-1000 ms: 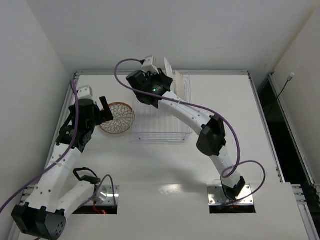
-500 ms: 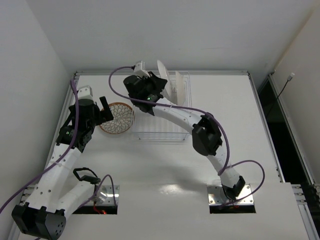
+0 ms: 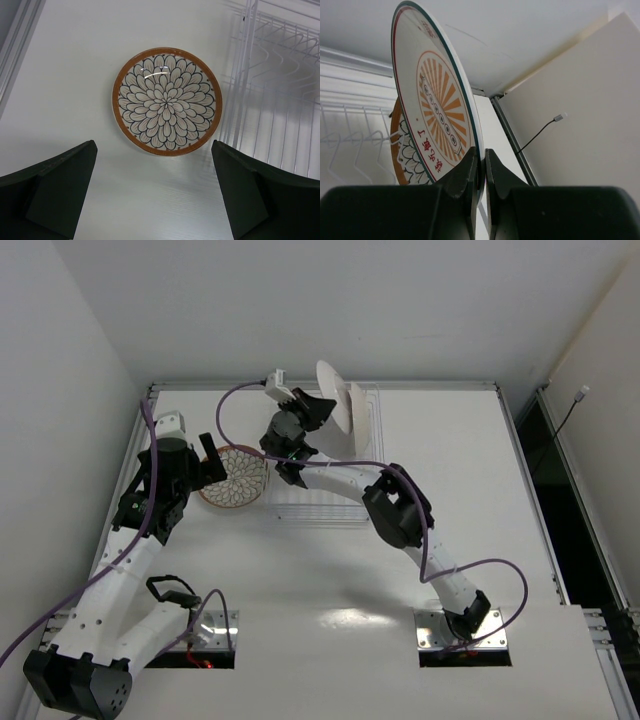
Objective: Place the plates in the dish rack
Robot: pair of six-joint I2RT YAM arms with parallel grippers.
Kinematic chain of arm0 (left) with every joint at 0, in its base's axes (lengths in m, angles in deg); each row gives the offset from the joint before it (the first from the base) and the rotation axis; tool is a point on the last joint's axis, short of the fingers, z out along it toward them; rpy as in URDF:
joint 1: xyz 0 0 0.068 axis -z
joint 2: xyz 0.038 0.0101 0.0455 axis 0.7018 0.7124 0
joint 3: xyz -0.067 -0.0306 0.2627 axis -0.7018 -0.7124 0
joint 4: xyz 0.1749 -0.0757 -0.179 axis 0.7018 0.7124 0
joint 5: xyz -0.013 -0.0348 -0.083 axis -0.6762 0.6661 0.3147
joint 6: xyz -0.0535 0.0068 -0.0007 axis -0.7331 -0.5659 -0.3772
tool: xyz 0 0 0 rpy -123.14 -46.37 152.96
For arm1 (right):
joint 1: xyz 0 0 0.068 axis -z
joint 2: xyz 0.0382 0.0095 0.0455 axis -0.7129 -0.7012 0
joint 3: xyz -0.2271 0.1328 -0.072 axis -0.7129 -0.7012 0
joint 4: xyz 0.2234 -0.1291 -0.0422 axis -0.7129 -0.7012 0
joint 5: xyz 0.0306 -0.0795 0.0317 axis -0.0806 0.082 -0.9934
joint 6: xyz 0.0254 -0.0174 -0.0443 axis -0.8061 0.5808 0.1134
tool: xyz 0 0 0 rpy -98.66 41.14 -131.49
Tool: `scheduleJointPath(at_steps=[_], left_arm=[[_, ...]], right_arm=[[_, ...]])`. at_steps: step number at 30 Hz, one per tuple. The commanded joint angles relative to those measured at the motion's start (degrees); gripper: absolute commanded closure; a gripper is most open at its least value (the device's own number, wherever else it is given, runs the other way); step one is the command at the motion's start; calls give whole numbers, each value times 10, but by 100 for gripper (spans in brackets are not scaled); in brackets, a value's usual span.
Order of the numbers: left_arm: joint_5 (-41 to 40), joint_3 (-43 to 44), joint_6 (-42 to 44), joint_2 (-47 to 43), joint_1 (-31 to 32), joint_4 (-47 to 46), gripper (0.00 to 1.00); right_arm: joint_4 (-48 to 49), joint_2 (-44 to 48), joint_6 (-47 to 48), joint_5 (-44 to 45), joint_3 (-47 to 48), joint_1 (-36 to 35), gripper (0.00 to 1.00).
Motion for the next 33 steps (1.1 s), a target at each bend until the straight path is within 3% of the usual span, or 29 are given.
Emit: scheduleJointPath(at_steps=[1, 19, 33], left_arm=[[5, 8, -5, -1, 1, -7, 0], [5, 8, -5, -1, 1, -7, 0], [5, 8, -5, -1, 1, -7, 0]], right_arm=[[200, -12, 128, 186, 13, 4, 100], [206, -64, 150, 186, 110, -12, 100], [258, -59, 150, 186, 47, -17, 100]])
